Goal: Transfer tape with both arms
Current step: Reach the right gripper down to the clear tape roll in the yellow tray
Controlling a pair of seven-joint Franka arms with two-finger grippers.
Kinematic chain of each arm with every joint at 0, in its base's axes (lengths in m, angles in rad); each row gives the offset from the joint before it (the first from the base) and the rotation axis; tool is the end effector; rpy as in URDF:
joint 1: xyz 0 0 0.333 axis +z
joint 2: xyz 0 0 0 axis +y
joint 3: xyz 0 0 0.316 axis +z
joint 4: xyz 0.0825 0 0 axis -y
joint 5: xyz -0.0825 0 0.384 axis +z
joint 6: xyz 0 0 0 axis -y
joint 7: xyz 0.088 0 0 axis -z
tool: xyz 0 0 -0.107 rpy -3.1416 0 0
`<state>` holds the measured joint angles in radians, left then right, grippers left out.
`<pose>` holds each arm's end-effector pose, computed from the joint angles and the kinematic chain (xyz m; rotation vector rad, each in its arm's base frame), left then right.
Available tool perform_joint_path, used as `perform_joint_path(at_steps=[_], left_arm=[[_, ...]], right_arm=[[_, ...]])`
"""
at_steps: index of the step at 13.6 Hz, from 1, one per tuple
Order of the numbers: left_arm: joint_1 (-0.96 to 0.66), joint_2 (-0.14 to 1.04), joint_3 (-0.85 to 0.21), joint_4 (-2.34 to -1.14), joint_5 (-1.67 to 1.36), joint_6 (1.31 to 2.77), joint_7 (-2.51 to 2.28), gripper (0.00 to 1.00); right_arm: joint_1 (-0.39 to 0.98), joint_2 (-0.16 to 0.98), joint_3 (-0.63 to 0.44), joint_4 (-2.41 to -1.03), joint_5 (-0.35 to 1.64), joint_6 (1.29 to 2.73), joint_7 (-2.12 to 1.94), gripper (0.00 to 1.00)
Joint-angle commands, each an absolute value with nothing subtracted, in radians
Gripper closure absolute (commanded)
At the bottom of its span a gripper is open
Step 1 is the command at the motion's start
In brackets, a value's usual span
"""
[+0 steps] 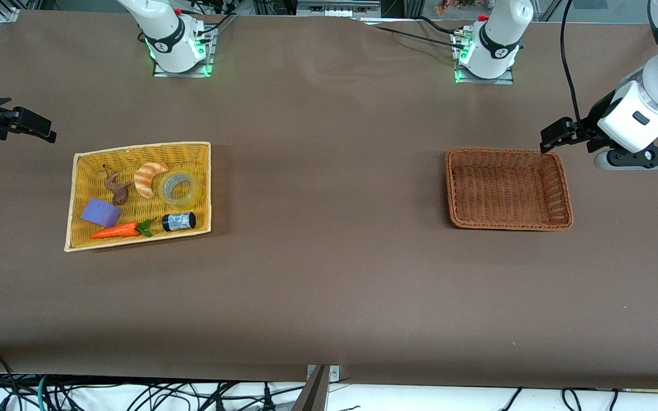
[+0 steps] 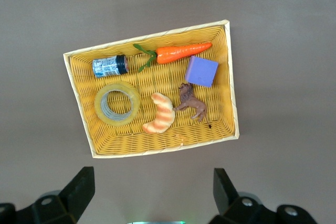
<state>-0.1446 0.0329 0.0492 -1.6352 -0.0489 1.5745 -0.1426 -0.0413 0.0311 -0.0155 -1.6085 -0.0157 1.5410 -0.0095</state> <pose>0.5576 -0.0590 0.5763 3.1011 0.0771 -0.1529 0.5571 -0.0333 0.5871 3.1240 -0.0734 -0.1549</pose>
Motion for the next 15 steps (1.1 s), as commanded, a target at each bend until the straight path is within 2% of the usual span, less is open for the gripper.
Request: perform_joint_path(at_steps=[1,4,6,8,12,13,15], left_arm=[[-0.156,0.015,0.048,-1.637,-0.043,1.575,-0.149,0.0],[-0.158,0.014,0.046,-1.637,-0.043,1.574,-0.149,0.0],[-0.158,0.014,0.046,-1.637,-0.043,1.574,-0.149,0.0],[-0.156,0.014,0.048,-1.637,-0.043,1.574,-0.149,0.0],[-0.153,0.014,0.048,-1.638,-0.043,1.571,-0.149,0.0],[-0.152,0.014,0.048,-1.64,-0.043,1.571,-0.15,0.0],[-0.146,0.015,0.048,-1.641,-0.043,1.571,-0.15,0.0]], right_arm=[[-0.057,0.078,-0.005,-1.586,-0.005,1.534,-0.005,0.0],[-0.054,0.138,-0.003,-1.592,-0.009,1.54,-0.02,0.0],[-0.034,0.169,0.002,-1.641,-0.008,1.603,-0.018,0.0],[0.007,0.181,0.002,-1.774,-0.005,1.781,-0.003,0.0],[0.058,0.195,0.003,-2.173,-0.006,2.327,0.015,0.0],[0.063,0.213,0.003,-2.215,-0.006,2.401,0.015,0.0],[0.066,0.244,0.011,-2.232,-0.006,2.437,0.015,0.0]])
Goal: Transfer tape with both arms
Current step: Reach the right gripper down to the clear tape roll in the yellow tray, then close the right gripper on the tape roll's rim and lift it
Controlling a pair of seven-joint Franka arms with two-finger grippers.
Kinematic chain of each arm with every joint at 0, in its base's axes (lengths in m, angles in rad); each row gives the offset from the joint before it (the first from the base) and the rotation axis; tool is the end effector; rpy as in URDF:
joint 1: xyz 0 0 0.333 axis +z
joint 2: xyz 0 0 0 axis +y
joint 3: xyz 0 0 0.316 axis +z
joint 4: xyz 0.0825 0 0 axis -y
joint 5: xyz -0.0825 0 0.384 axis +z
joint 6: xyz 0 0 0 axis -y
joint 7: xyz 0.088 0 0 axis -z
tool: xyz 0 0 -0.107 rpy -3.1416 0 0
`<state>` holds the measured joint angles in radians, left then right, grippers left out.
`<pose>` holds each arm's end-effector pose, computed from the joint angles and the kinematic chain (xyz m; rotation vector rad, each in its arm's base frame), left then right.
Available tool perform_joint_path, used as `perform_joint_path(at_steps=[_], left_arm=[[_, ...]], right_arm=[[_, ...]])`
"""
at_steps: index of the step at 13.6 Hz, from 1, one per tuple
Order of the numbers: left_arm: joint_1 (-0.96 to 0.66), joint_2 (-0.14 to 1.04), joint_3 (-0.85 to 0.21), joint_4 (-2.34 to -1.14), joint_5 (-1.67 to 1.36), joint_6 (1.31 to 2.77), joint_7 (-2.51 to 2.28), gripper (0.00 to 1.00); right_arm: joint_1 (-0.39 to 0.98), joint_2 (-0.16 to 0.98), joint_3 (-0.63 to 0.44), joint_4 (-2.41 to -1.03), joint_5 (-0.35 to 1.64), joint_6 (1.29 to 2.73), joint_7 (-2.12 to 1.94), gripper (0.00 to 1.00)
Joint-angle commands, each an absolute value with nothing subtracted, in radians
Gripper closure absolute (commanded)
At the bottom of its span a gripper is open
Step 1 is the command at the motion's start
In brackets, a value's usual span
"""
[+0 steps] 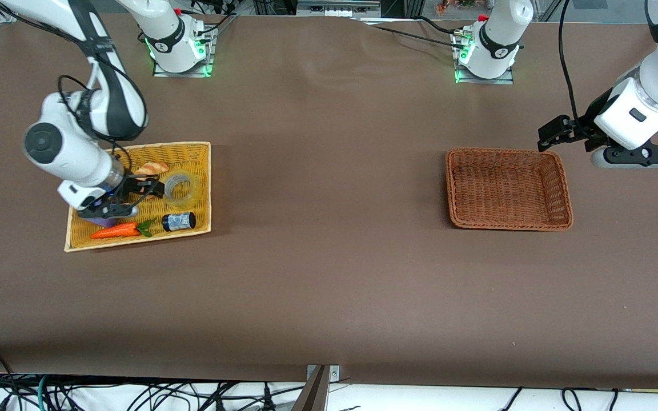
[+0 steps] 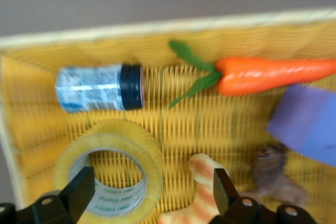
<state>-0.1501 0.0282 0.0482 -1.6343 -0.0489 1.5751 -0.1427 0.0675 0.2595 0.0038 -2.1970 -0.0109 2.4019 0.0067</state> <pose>0.5562 -0.0625 0.5794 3.1011 0.0670 -0.1436 0.5483 0.0391 0.2605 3.1301 0.1139 -0.0851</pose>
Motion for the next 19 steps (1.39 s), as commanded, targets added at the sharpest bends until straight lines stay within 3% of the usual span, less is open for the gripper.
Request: perform_joint_path(at_steps=[1,7,10,11,12,13,14,19], left_arm=[[-0.146,0.015,0.049,-1.641,-0.043,1.571,-0.149,0.0],[-0.146,0.015,0.048,-1.641,-0.043,1.571,-0.15,0.0],[-0.146,0.015,0.048,-1.641,-0.043,1.571,-0.15,0.0],[-0.146,0.015,0.048,-1.641,-0.043,1.571,-0.149,0.0],[-0.146,0.015,0.048,-1.641,-0.043,1.571,-0.149,0.0],[-0.146,0.015,0.048,-1.64,-0.043,1.571,-0.149,0.0],[-0.146,0.015,0.048,-1.64,-0.043,1.571,-0.149,0.0],[-0.146,0.015,0.048,-1.64,-0.043,1.571,-0.149,0.0]], right_arm=[[0.066,0.253,0.011,-2.247,-0.006,2.462,0.015,0.0],[0.066,0.305,0.02,-2.355,-0.006,2.681,0.015,0.0],[0.066,0.328,0.029,-2.367,-0.006,2.72,0.015,0.02],[0.066,0.328,0.031,-2.367,-0.008,2.718,0.015,0.27],[0.066,0.327,0.032,-2.365,-0.009,2.711,0.009,0.62],[0.066,0.324,0.046,-2.364,-0.009,2.709,0.002,0.84],[0.066,0.321,0.049,-2.362,-0.009,2.707,-0.005,0.95],[0.066,0.264,0.052,-2.332,-0.012,2.621,-0.009,0.98]])
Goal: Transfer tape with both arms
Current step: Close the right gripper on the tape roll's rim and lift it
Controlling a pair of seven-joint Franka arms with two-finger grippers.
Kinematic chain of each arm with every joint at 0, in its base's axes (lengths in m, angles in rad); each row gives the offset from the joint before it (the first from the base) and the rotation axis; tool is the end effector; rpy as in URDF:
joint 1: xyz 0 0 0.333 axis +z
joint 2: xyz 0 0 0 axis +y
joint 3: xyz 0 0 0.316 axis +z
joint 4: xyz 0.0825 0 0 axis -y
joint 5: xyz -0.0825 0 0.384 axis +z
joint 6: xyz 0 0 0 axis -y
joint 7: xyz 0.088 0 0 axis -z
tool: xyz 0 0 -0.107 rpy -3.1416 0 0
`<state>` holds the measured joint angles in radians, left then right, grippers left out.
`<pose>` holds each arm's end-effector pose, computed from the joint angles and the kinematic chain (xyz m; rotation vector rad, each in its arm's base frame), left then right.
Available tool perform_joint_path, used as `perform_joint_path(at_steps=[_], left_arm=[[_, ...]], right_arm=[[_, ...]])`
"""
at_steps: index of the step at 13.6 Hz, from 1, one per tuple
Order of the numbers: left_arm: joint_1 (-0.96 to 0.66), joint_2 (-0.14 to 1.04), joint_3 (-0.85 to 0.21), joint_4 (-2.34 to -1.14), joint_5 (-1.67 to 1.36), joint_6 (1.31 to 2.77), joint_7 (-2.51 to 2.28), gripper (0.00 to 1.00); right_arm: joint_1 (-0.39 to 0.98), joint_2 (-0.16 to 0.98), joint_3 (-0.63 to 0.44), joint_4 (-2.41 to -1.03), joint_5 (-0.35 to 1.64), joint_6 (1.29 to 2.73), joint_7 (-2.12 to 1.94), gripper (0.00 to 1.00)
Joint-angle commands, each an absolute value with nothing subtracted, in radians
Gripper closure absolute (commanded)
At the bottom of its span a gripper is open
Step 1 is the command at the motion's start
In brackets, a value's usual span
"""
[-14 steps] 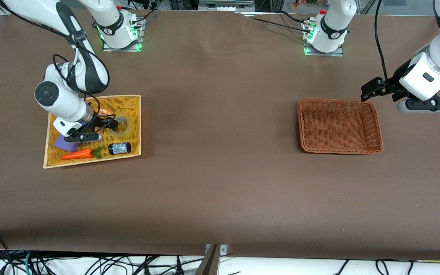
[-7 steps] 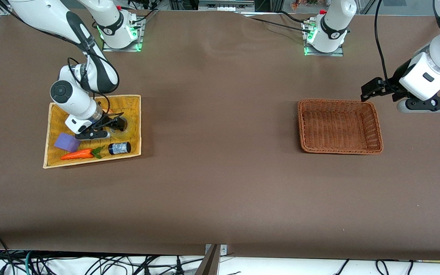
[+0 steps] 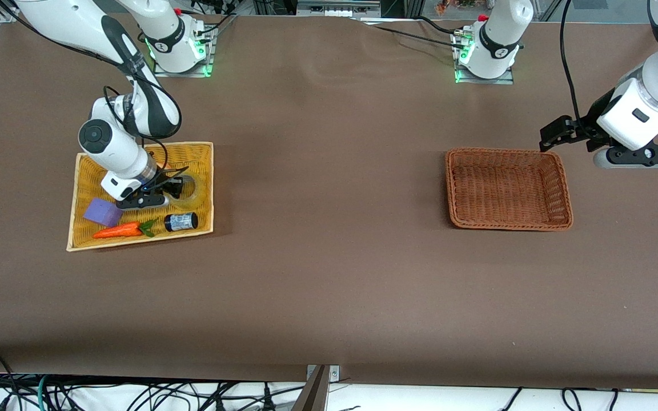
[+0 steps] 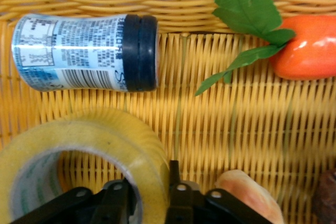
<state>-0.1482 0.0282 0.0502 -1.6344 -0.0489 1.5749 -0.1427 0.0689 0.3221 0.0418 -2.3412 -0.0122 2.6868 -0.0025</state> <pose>0.5564 -0.0603 0.5793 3.1008 0.0730 -0.1439 0.5155 0.0584 0.1989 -3.1266 -0.1906 -0.0366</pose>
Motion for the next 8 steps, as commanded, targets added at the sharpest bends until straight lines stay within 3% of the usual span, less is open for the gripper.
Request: perform_joint_path(at_steps=[1,6,8], left_arm=[[-0.146,0.015,0.048,-1.64,-0.043,1.571,-0.149,0.0],[-0.146,0.017,0.048,-1.64,-0.043,1.572,-0.149,0.0],[-0.146,0.017,0.048,-1.64,-0.043,1.572,-0.149,0.0]], right_arm=[[0.066,0.243,0.052,-2.304,-0.012,2.558,-0.008,0.98],[0.066,0.19,0.118,-2.026,0.006,2.099,0.02,0.97],[0.066,0.196,0.185,-1.942,0.078,2.024,0.128,0.97]])
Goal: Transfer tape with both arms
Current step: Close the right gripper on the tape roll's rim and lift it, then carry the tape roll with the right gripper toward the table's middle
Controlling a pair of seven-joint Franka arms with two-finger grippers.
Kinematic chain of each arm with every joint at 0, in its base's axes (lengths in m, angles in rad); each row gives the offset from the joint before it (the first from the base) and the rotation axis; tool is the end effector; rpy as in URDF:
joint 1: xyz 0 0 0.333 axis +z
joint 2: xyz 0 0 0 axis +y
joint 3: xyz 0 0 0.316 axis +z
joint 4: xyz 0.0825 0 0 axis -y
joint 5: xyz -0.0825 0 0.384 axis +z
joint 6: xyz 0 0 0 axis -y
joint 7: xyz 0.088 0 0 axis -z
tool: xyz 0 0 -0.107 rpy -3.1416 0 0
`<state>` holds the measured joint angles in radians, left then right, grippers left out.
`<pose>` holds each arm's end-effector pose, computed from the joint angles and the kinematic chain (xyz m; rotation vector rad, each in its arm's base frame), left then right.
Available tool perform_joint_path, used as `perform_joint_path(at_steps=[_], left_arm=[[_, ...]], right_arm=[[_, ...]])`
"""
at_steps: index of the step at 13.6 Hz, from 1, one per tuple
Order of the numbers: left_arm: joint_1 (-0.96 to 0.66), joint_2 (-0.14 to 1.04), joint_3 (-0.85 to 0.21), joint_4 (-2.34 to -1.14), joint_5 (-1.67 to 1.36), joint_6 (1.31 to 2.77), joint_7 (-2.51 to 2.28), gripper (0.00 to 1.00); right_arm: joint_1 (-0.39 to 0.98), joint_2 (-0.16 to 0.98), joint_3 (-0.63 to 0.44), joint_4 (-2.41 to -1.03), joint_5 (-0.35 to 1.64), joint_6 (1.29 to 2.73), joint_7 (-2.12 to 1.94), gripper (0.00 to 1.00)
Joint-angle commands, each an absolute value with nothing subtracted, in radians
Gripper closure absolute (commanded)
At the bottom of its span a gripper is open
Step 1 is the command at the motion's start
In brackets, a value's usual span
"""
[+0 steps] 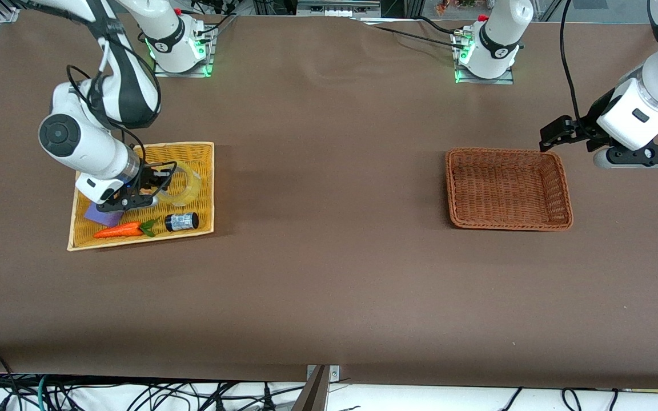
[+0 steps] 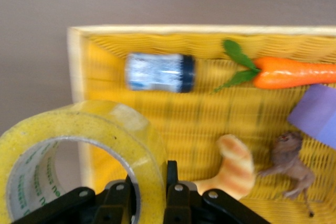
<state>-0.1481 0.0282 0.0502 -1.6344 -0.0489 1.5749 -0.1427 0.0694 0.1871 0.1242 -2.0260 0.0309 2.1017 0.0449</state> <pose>0.5564 -0.0602 0.5793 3.1008 0.0732 -0.1439 0.5616 0.1100 0.3489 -3.0944 -0.2025 0.1788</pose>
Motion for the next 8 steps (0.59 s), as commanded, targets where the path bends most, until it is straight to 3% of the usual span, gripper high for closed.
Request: perform_joint_path(at_steps=[1,3,8], left_arm=[[-0.146,0.017,0.049,-1.64,-0.043,1.572,-0.149,0.0],[-0.146,0.015,0.049,-1.64,-0.043,1.571,-0.149,0.0],[-0.146,0.015,0.048,-1.637,-0.043,1.571,-0.146,0.0]], right_arm=[[0.066,0.201,0.239,-1.916,0.081,2.025,0.205,0.97],[0.09,0.251,0.32,-1.844,0.071,2.036,0.37,0.97],[0.325,0.469,0.327,-1.634,-0.058,2.051,0.703,0.97]])
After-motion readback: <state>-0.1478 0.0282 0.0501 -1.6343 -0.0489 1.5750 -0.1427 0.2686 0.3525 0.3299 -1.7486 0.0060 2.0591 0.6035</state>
